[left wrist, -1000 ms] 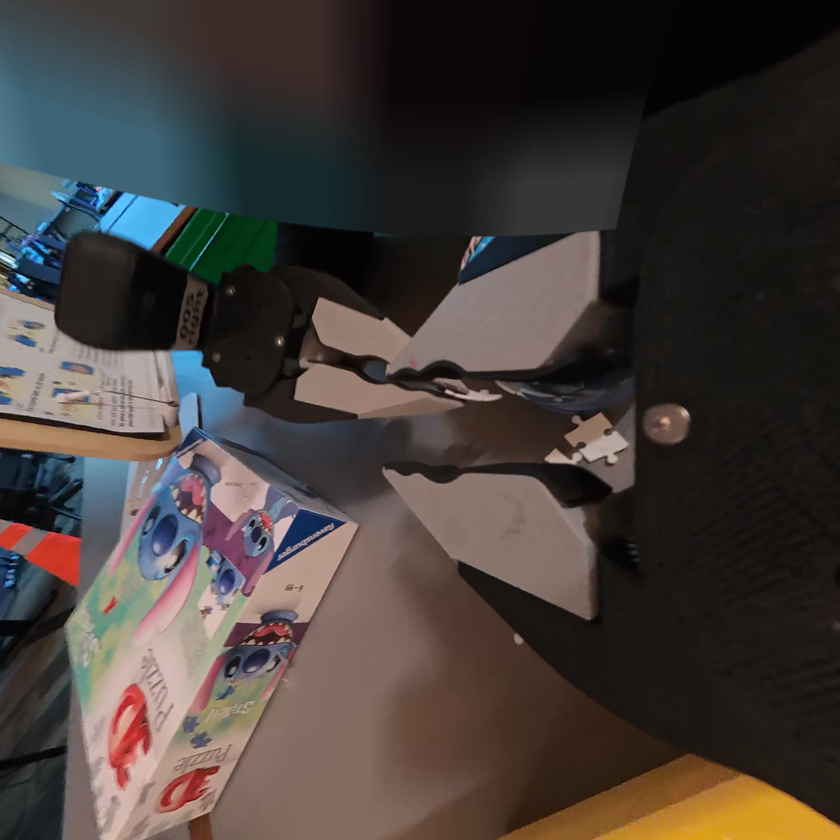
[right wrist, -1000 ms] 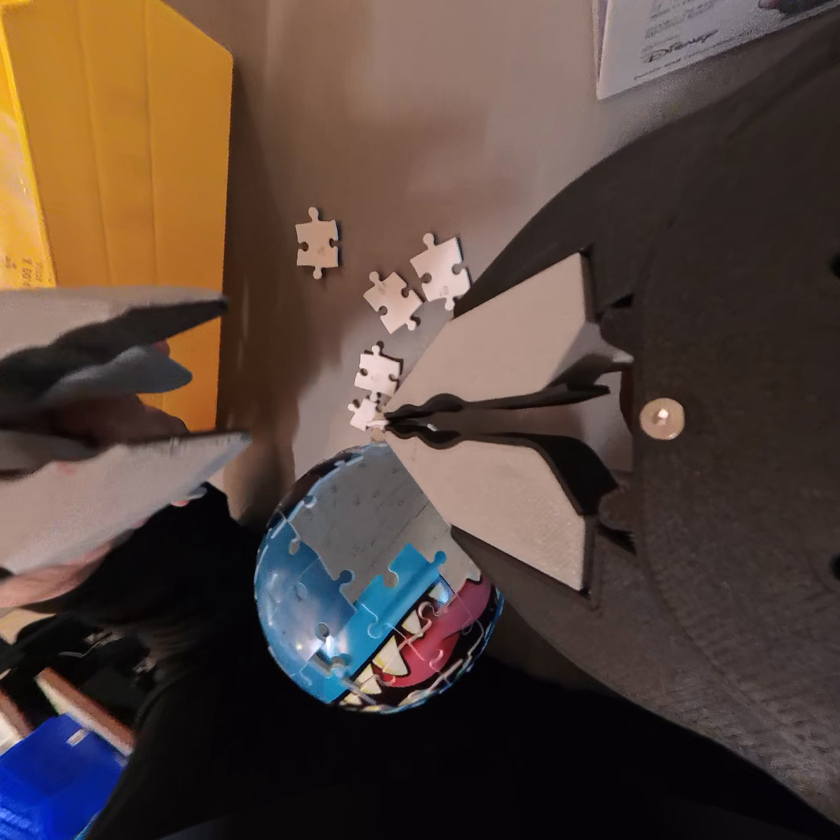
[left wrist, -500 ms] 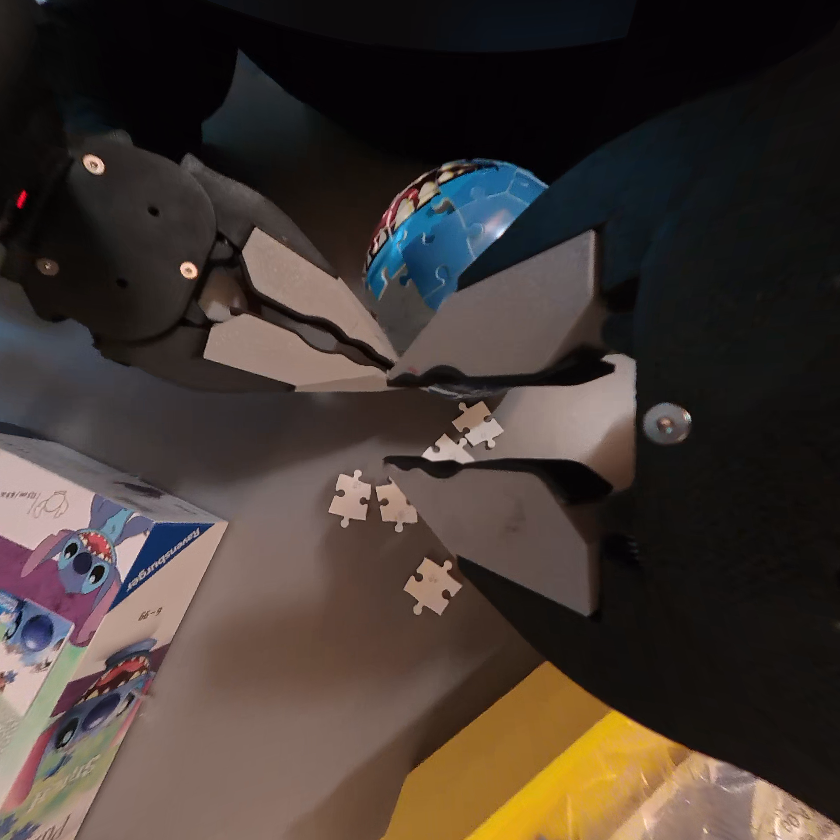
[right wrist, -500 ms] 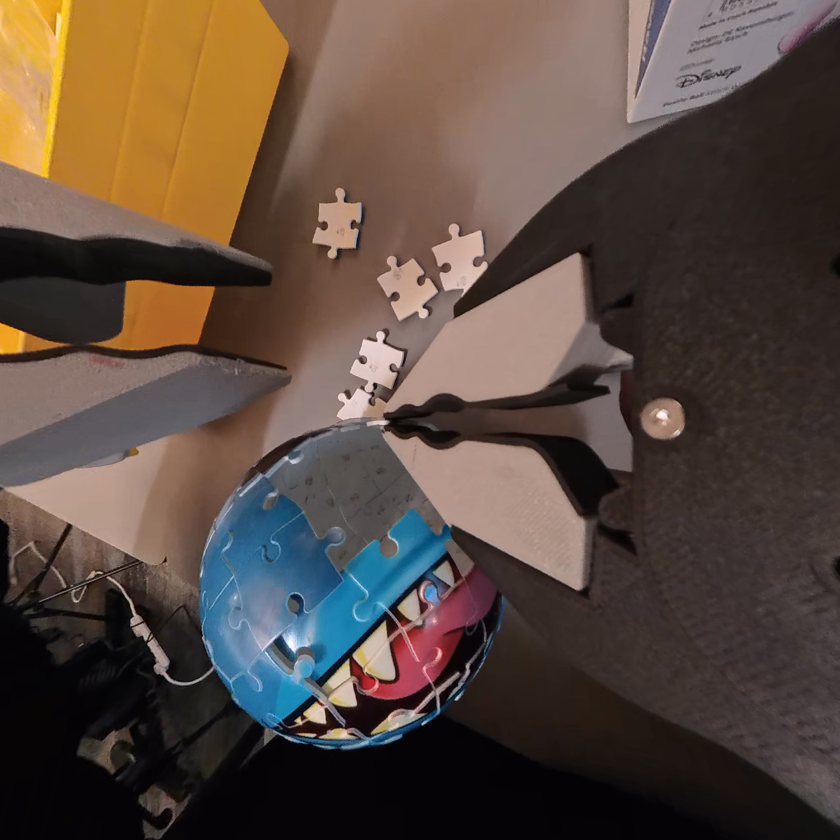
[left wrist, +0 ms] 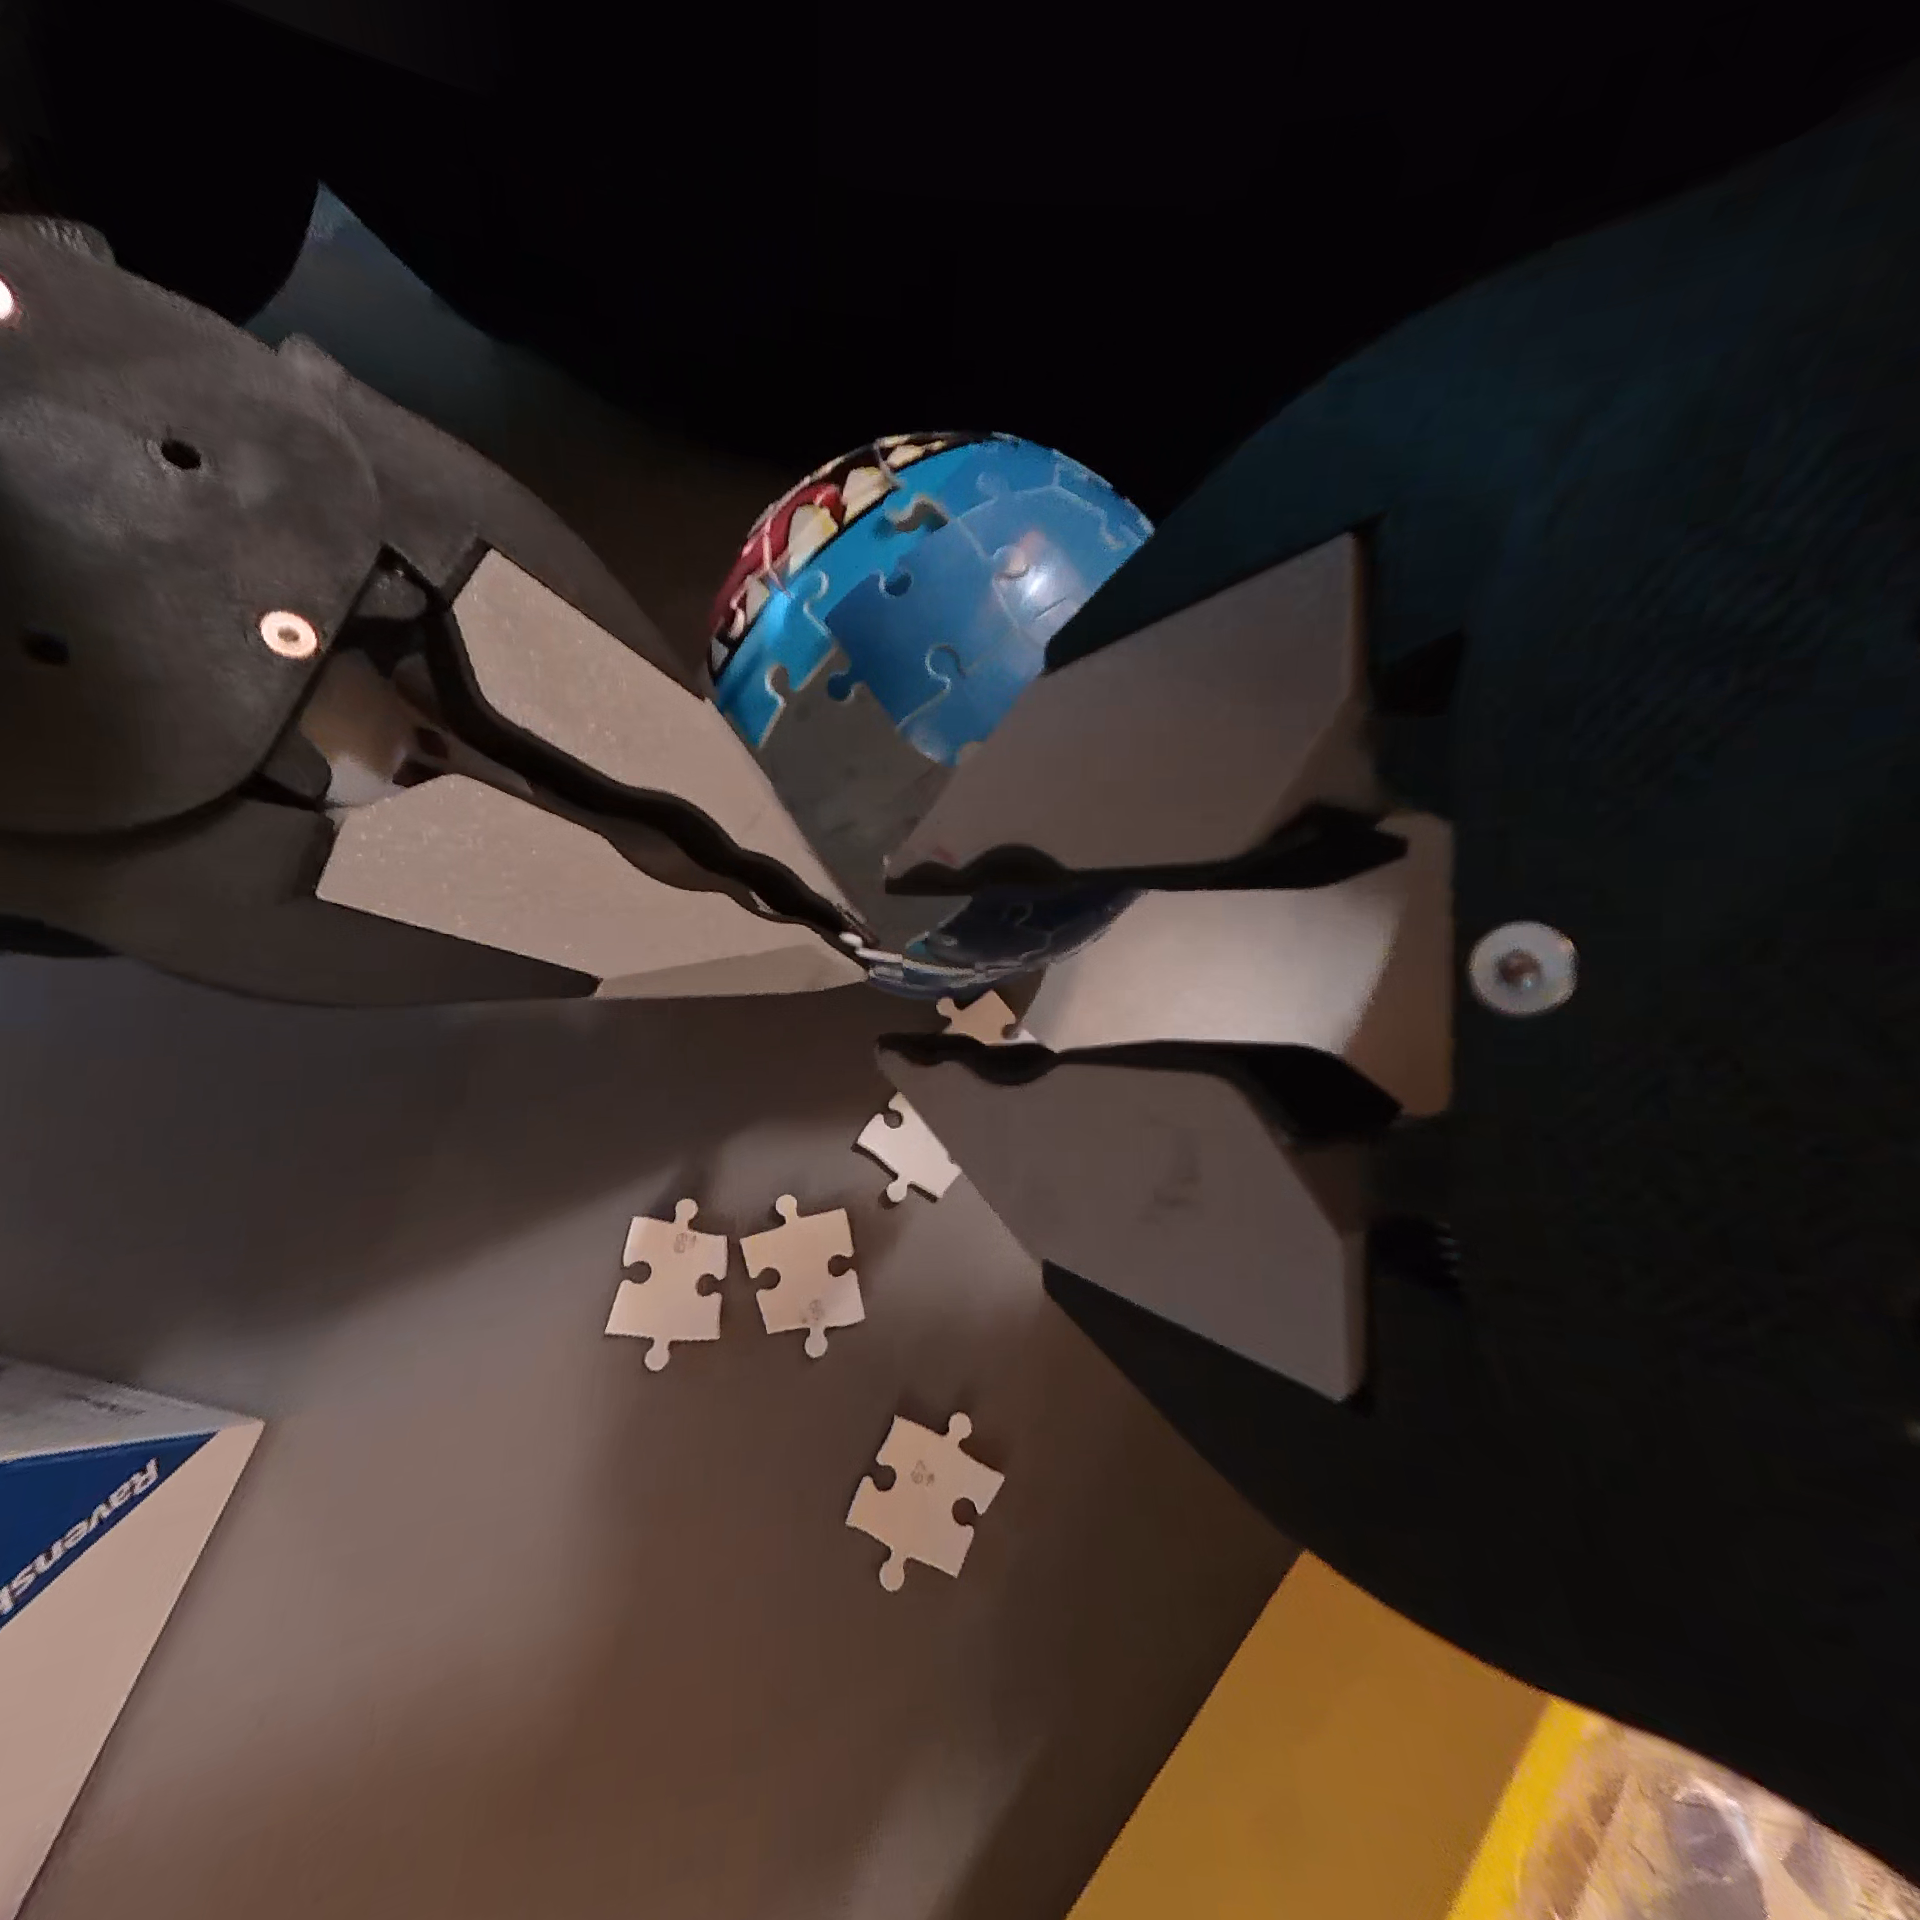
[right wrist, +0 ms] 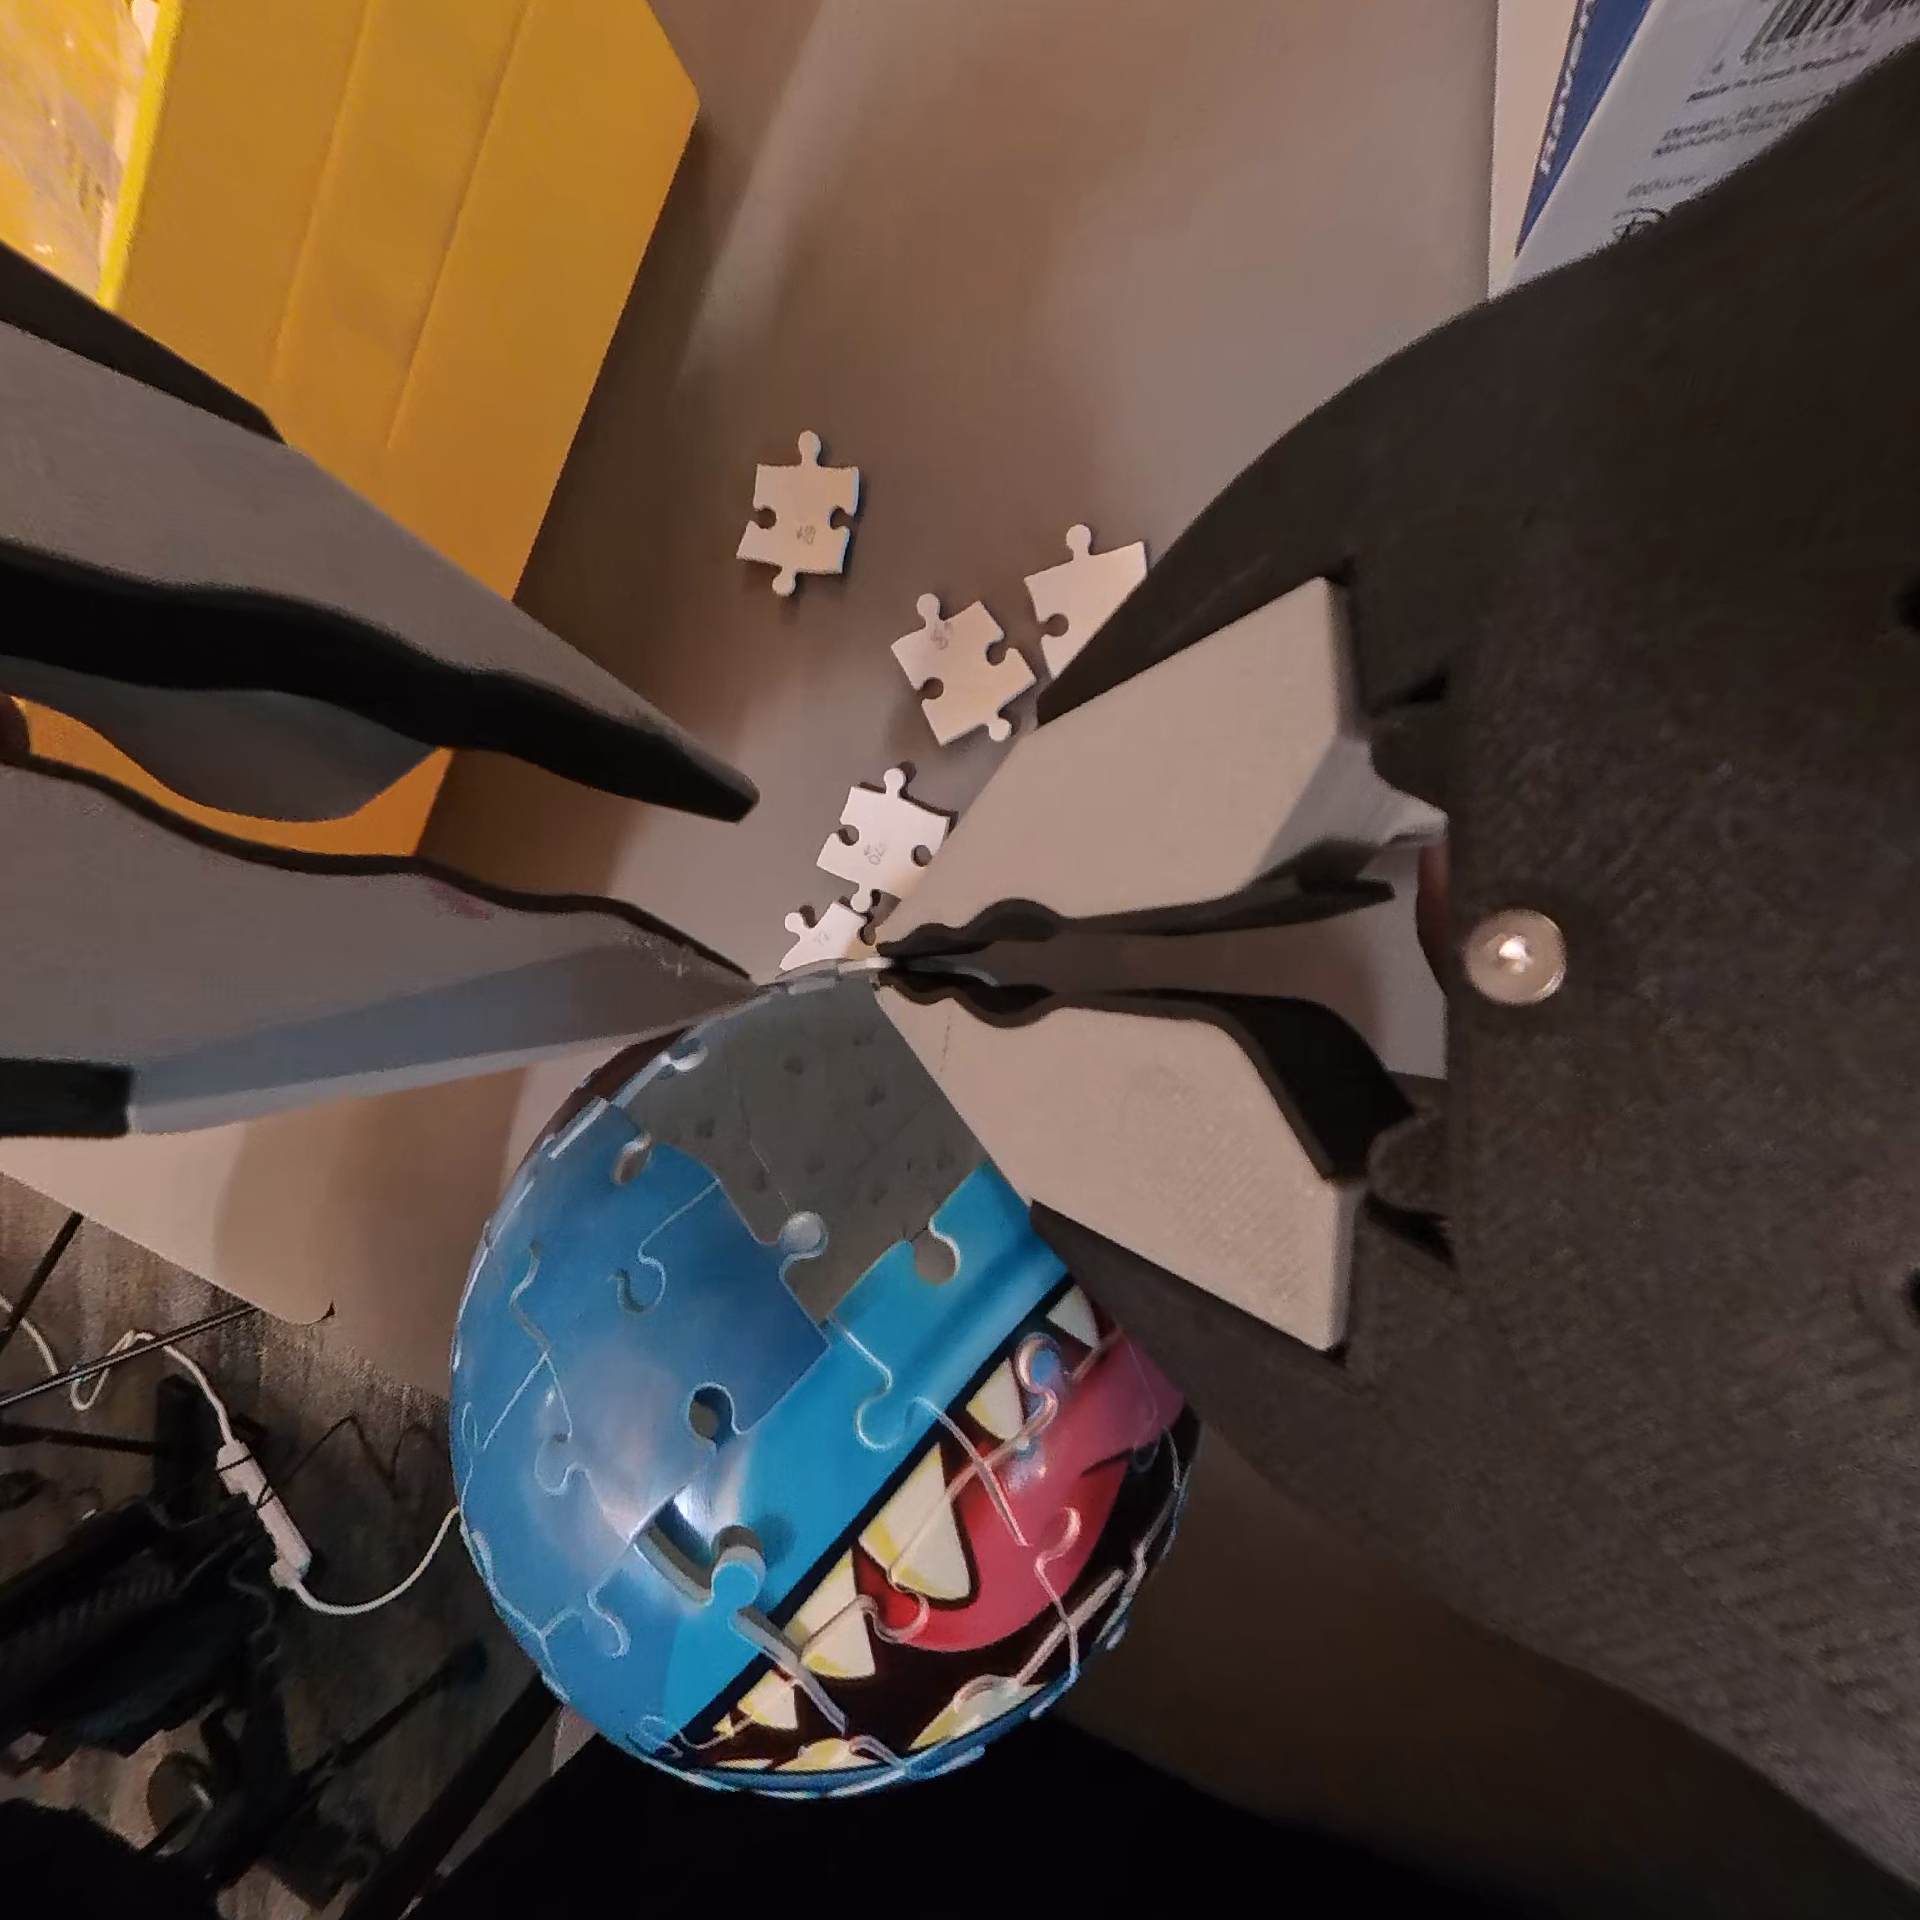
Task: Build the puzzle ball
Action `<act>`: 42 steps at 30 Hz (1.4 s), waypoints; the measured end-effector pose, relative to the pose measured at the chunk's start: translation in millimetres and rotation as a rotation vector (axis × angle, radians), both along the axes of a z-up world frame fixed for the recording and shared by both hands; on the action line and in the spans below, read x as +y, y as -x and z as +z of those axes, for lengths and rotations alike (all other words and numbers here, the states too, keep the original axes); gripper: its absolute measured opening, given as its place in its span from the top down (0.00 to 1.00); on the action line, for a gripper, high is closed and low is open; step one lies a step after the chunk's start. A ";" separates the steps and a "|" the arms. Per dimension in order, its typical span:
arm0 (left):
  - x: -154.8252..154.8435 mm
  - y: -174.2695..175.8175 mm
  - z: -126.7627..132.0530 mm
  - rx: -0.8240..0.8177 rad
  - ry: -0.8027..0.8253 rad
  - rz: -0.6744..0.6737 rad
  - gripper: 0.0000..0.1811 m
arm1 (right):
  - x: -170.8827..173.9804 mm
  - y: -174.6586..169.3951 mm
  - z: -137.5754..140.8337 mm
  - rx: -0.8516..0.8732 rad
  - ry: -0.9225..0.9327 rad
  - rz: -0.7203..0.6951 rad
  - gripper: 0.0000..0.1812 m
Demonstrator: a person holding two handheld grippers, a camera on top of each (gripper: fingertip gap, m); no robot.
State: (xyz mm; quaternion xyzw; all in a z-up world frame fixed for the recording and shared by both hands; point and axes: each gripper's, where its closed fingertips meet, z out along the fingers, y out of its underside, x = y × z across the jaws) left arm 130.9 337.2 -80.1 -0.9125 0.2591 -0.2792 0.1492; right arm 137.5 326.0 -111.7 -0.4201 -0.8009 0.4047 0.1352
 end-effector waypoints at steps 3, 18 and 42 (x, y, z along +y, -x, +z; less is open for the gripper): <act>-0.7 -3.3 -3.1 -0.030 0.020 -0.001 0.88 | 0.2 0.2 0.2 0.005 -0.005 0.000 1.00; -4.3 -6.9 -23.2 -0.050 0.138 -0.055 0.90 | 3.8 1.9 0.9 0.085 -0.049 -0.006 1.00; -0.5 -5.9 -27.2 0.026 0.153 -0.085 0.90 | 6.2 1.5 -1.6 0.096 0.002 -0.026 1.00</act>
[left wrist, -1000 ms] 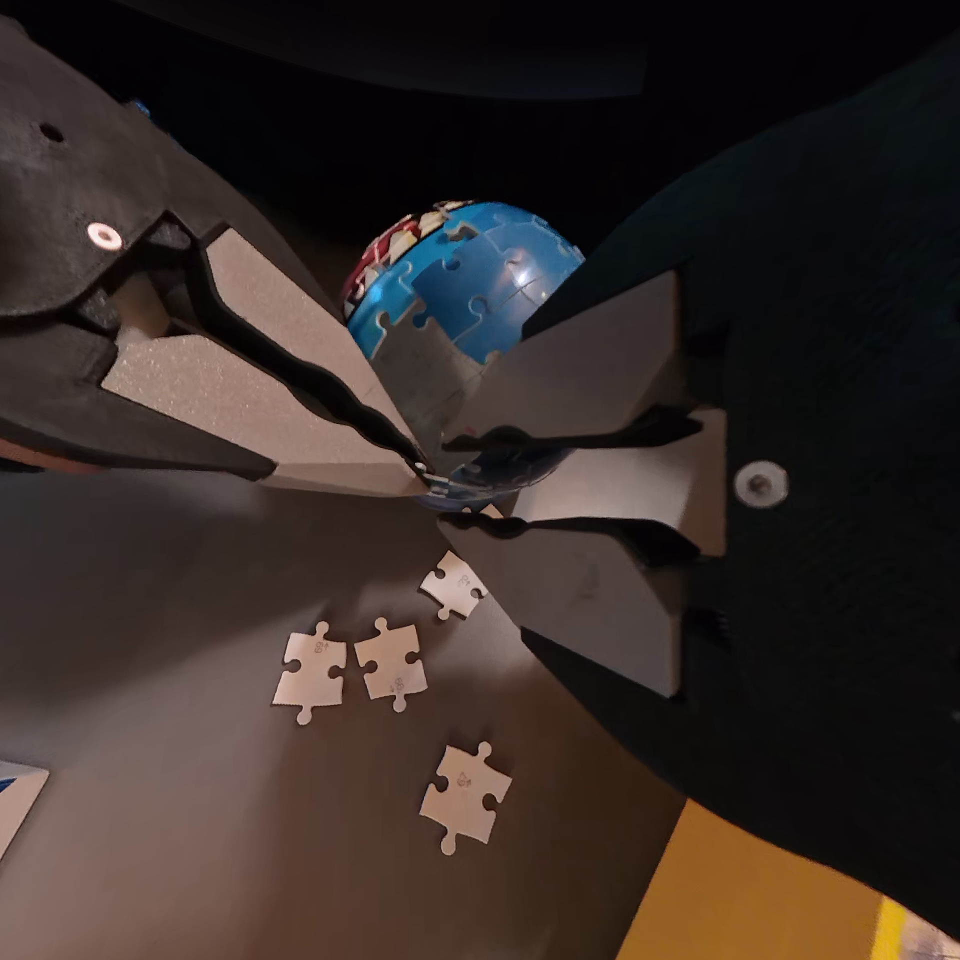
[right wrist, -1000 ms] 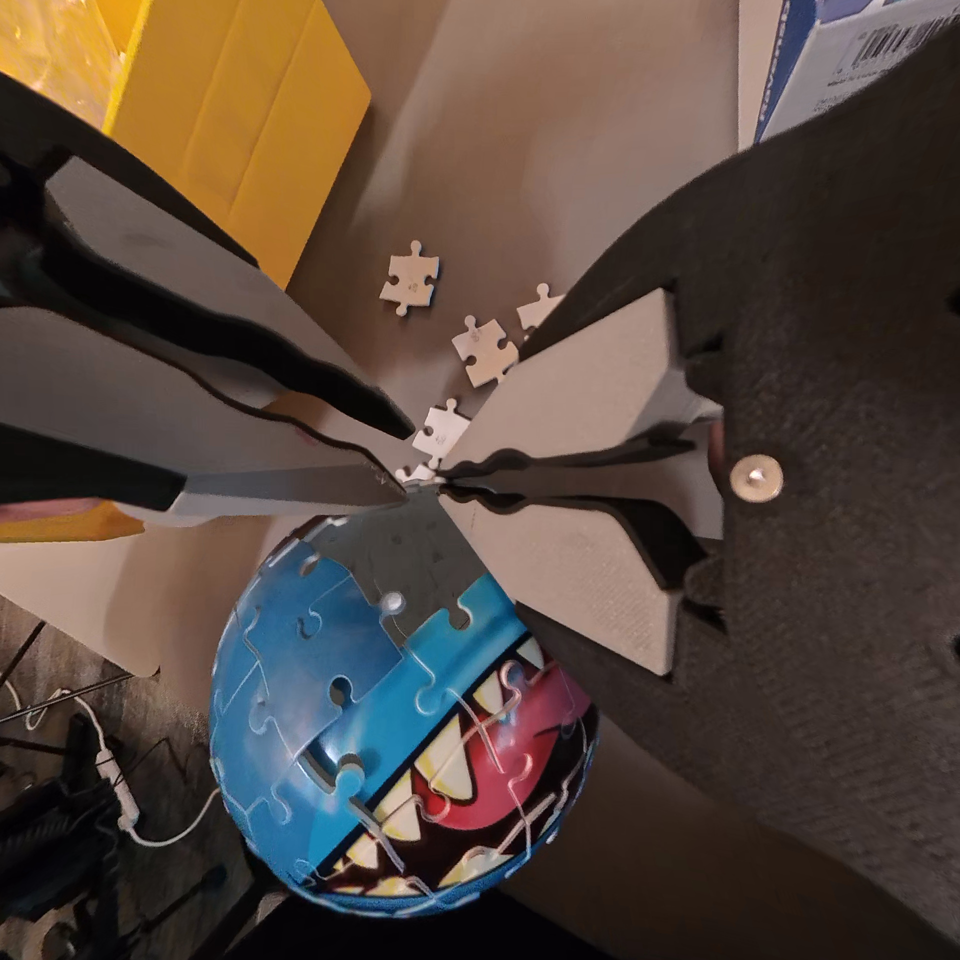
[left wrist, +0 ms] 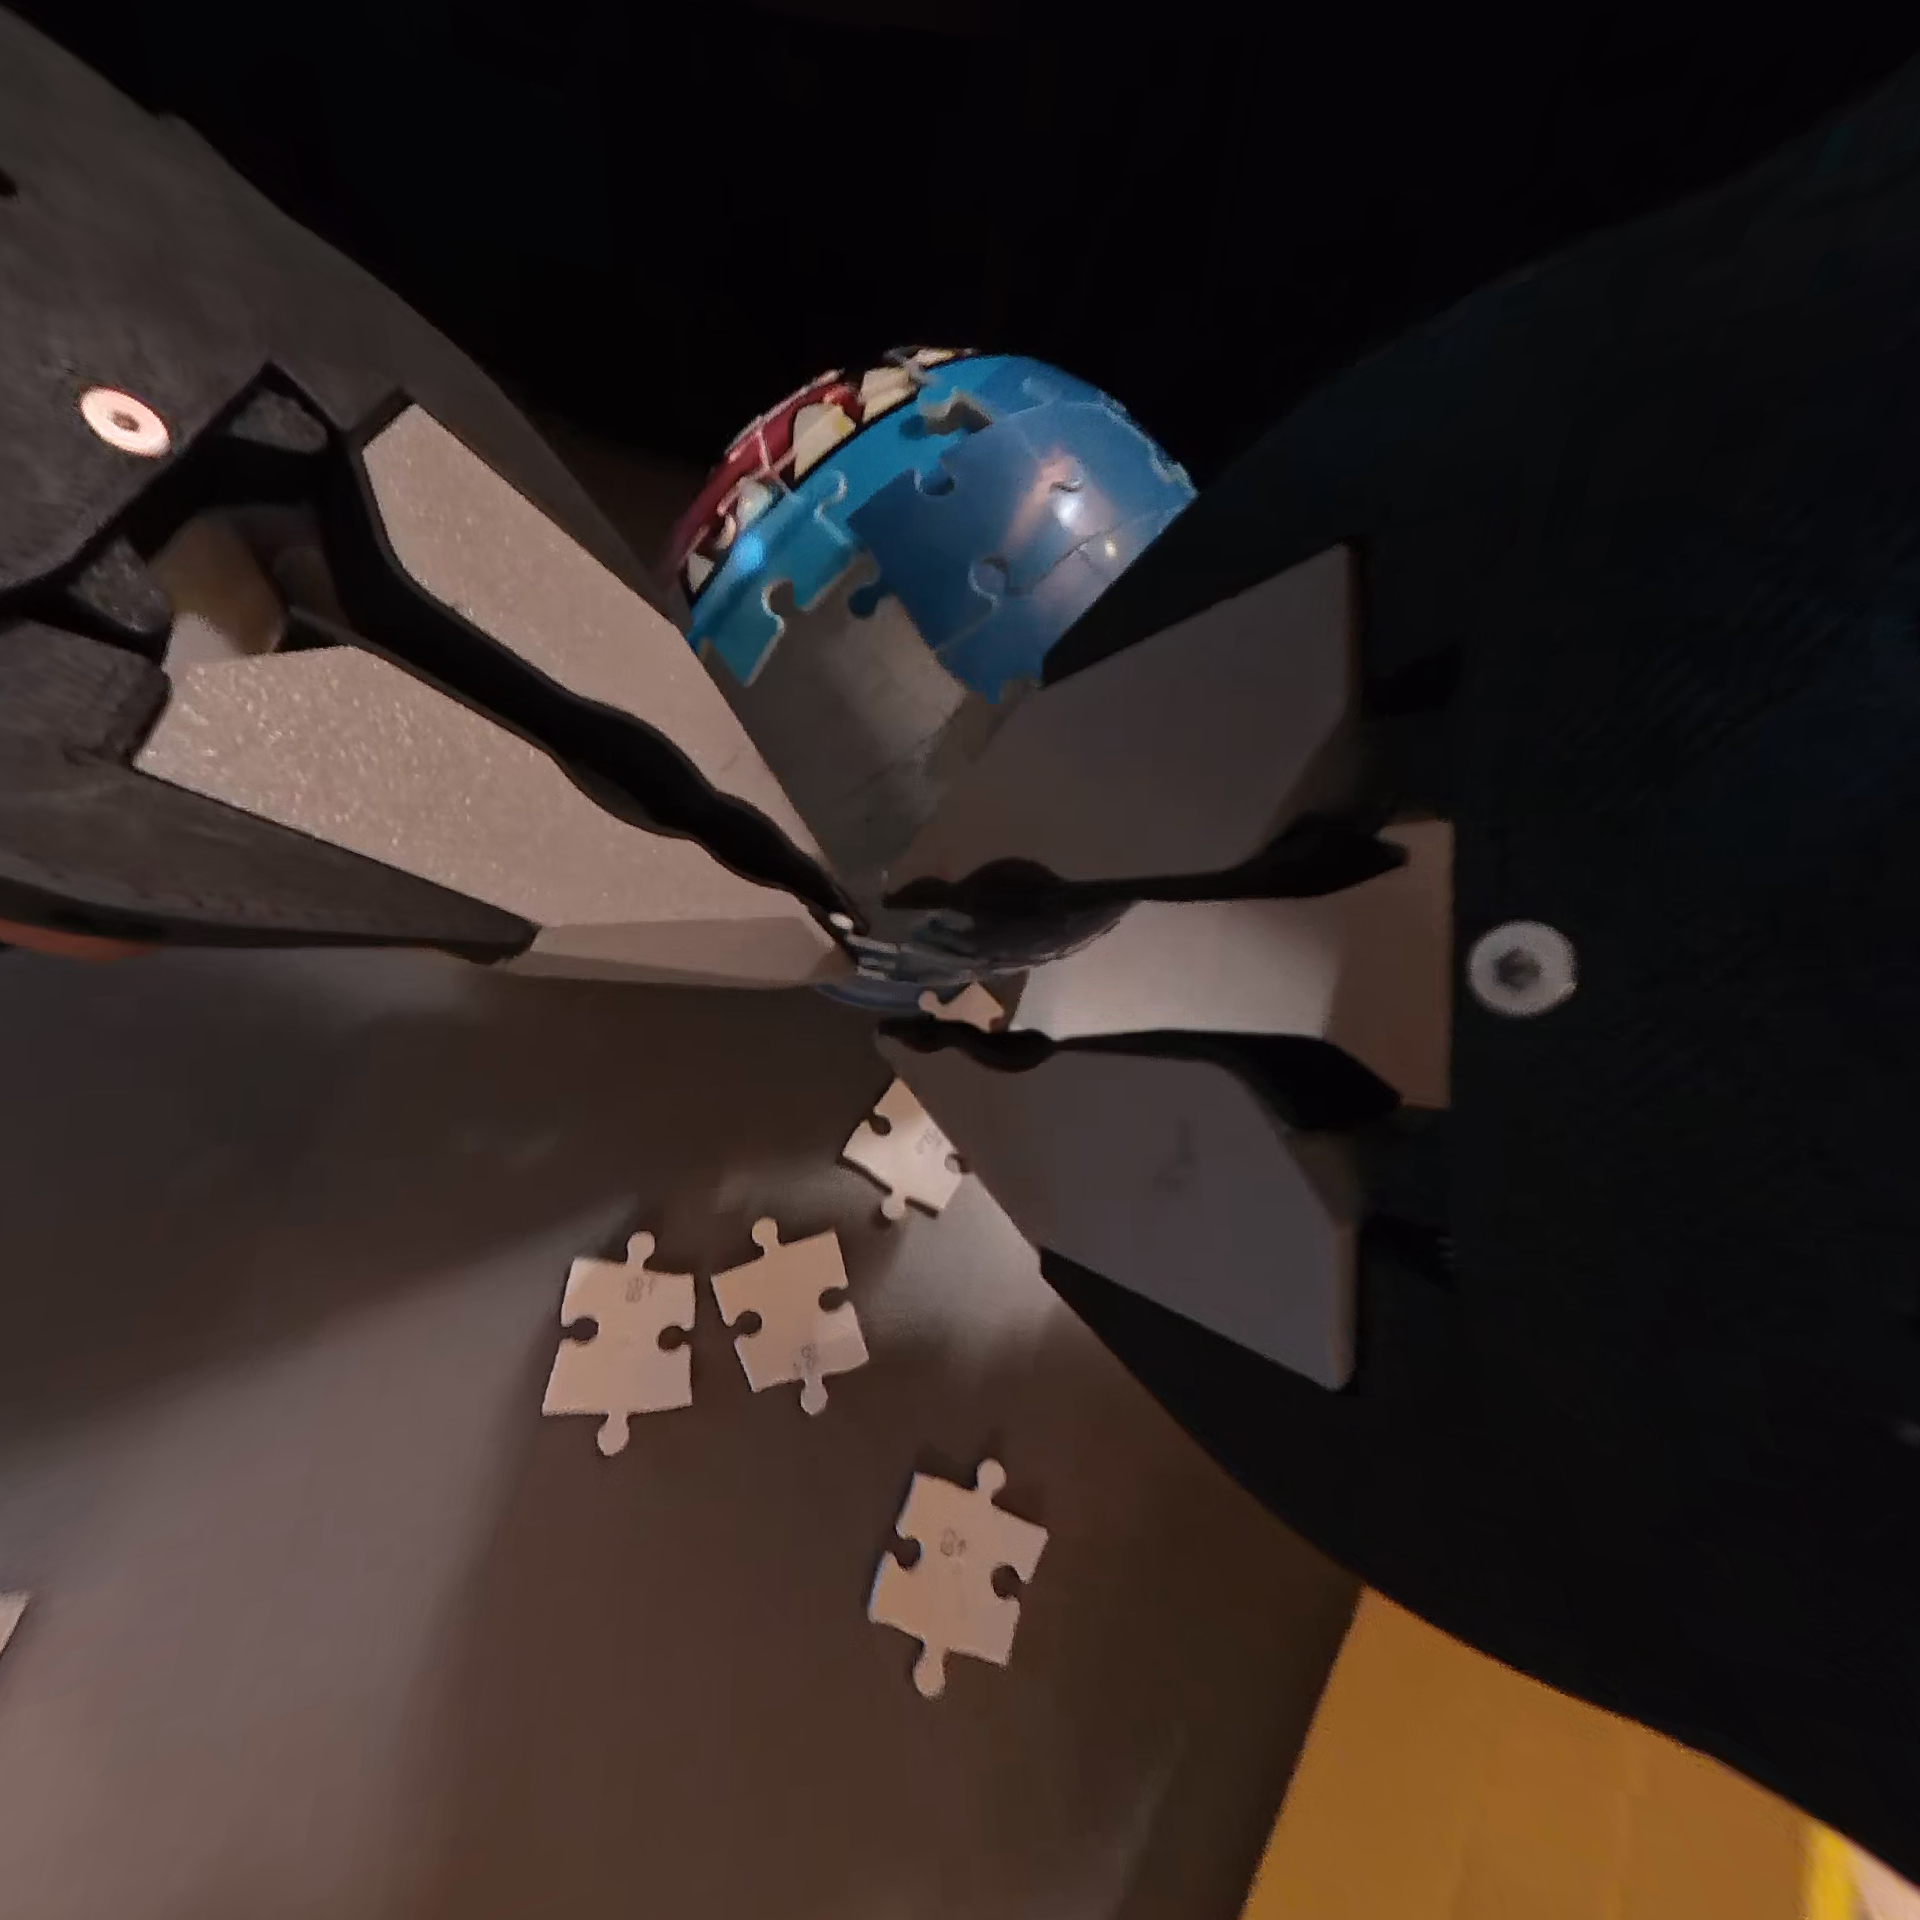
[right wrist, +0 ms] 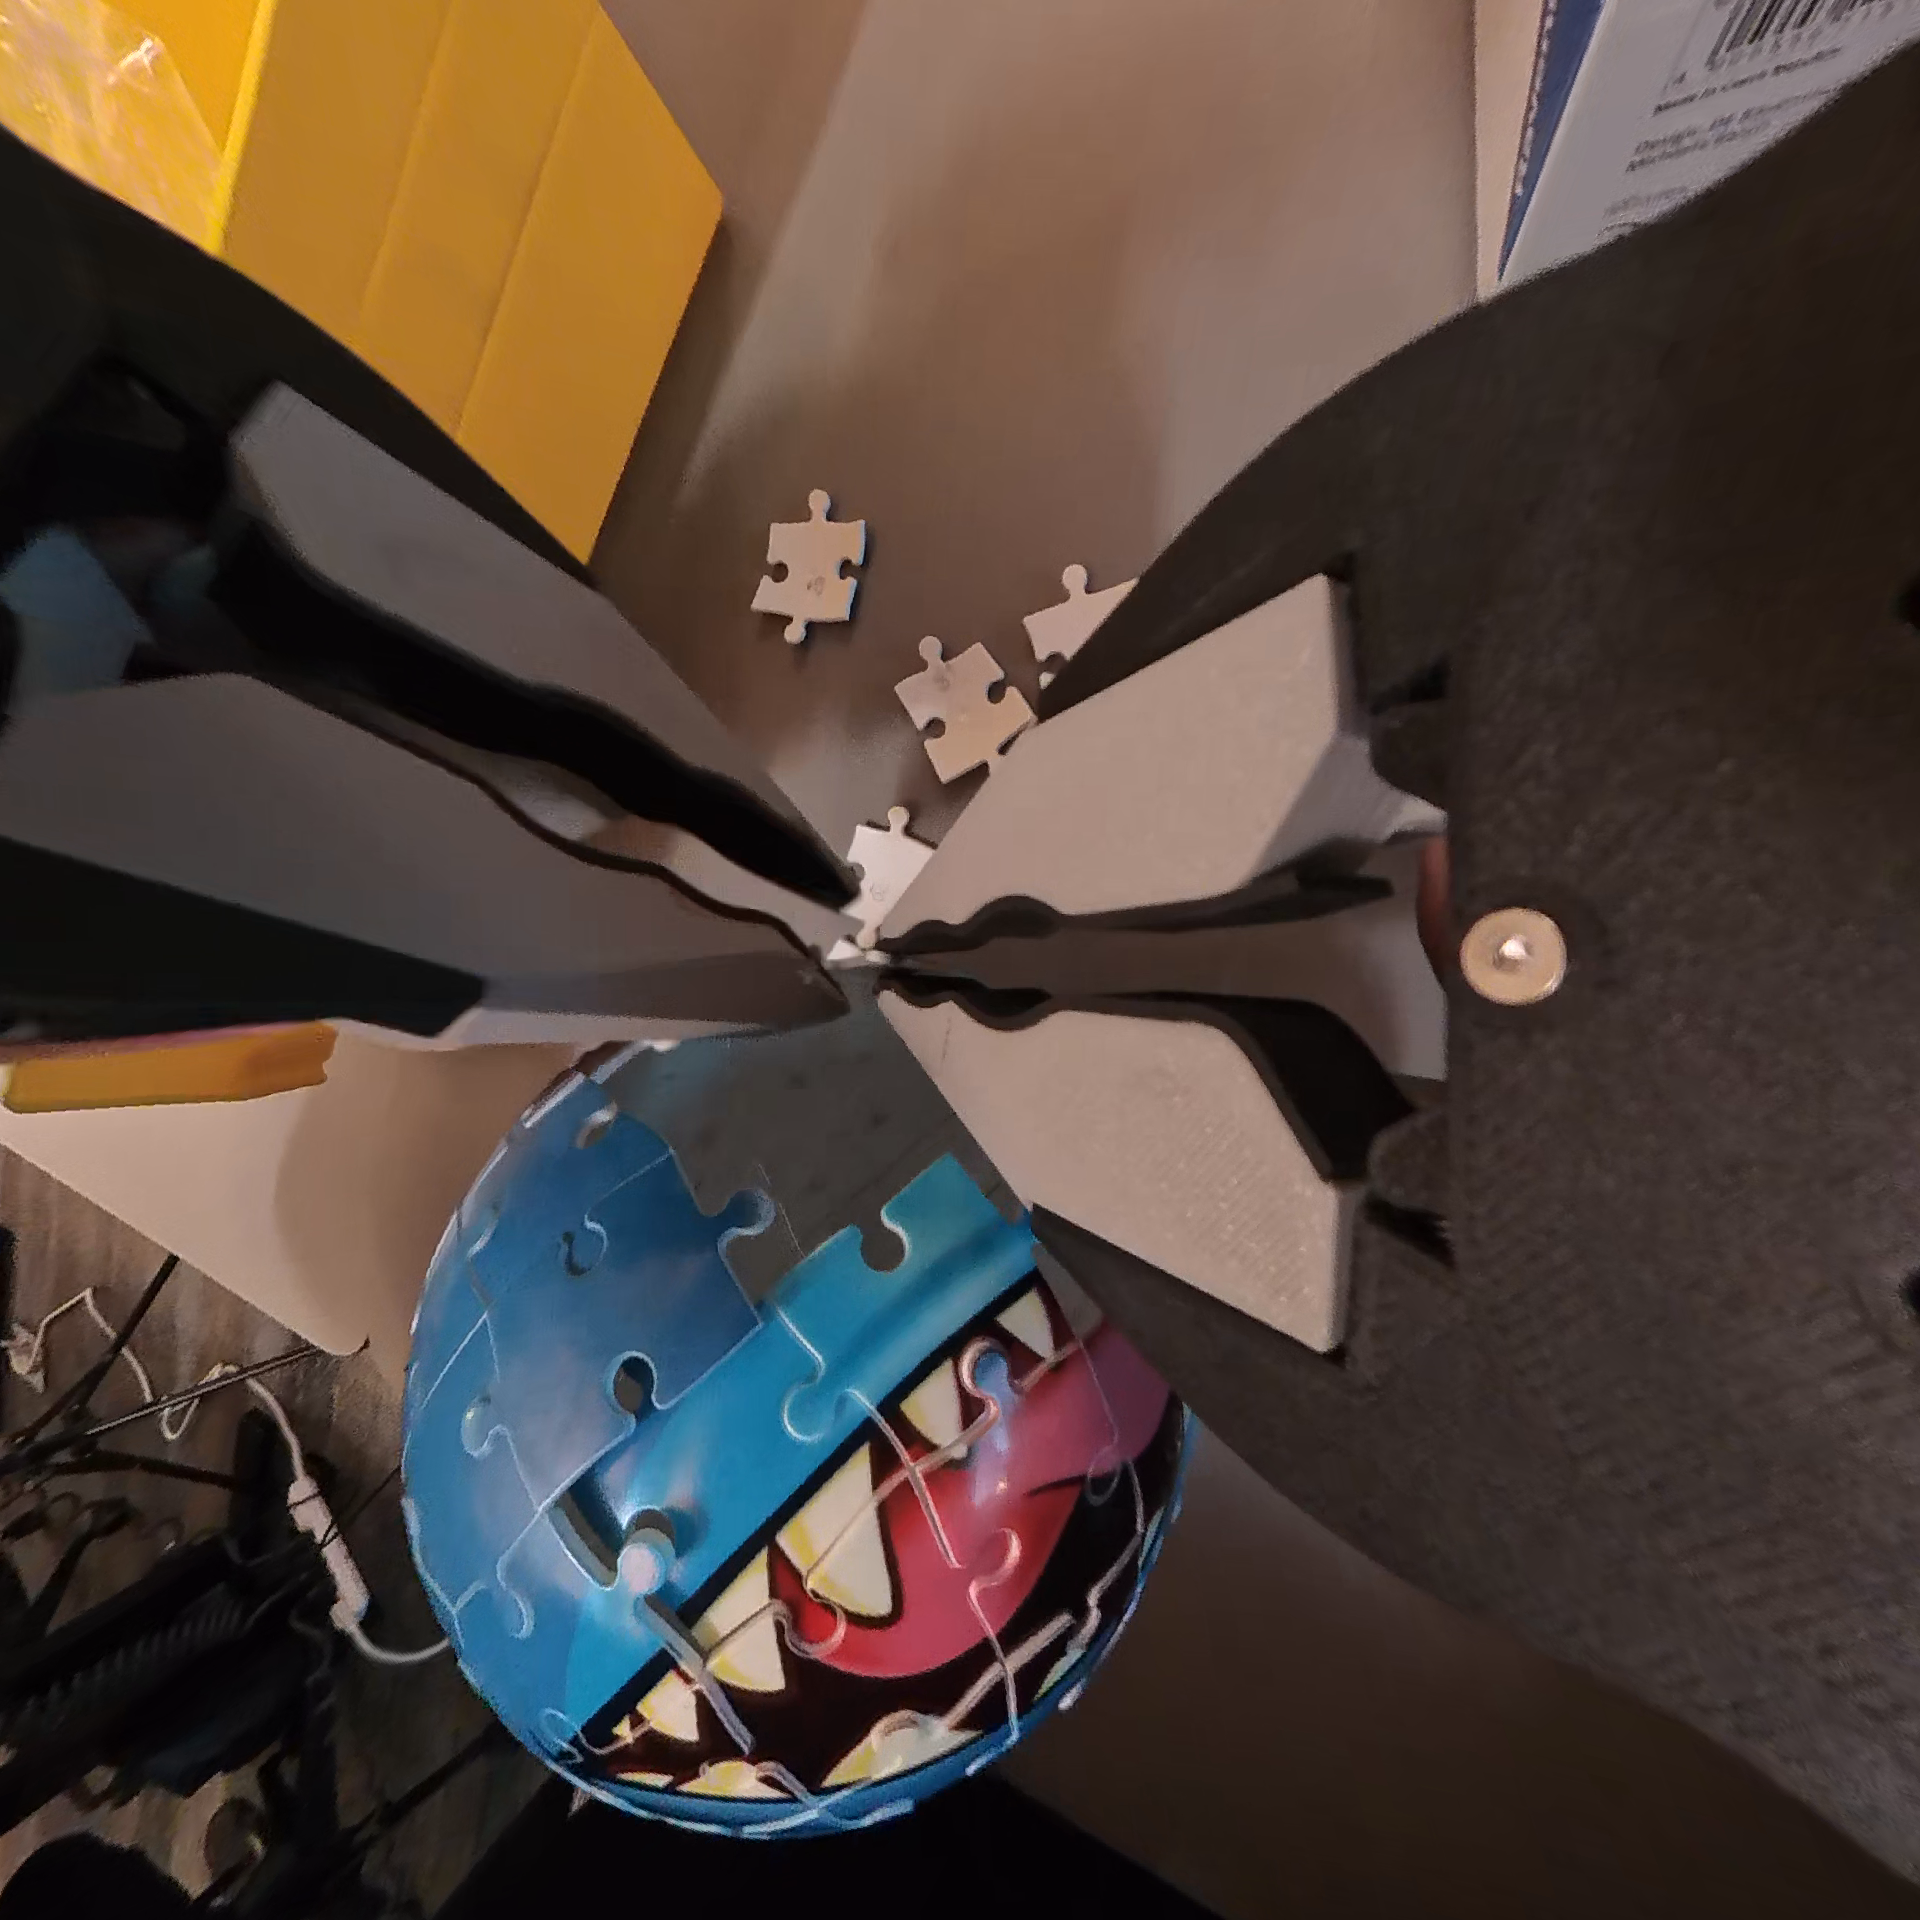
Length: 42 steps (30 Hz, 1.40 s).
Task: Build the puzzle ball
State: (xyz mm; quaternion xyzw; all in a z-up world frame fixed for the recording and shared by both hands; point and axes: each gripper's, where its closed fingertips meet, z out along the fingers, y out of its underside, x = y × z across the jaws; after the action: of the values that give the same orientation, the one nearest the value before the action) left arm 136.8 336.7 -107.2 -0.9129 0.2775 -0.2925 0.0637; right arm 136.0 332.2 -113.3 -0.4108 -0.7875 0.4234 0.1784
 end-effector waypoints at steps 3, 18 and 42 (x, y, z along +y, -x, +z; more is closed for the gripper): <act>7.7 10.9 17.1 -0.029 -0.062 0.065 0.88 | -1.0 -0.4 1.2 -0.007 0.034 0.001 1.00; -74.8 25.5 60.3 -0.033 -0.479 0.409 0.46 | 51.2 -61.0 -16.2 -0.140 0.114 -0.123 1.00; -78.5 -21.3 -34.7 0.027 -0.697 0.387 0.36 | -14.8 -62.3 -25.1 0.112 -0.043 -0.156 0.57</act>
State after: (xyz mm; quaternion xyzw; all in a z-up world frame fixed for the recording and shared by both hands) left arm 158.1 258.2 -142.0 -0.8758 0.1840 -0.1512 0.4199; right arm 198.2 317.4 -138.3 -0.4425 -0.7508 0.4135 0.2635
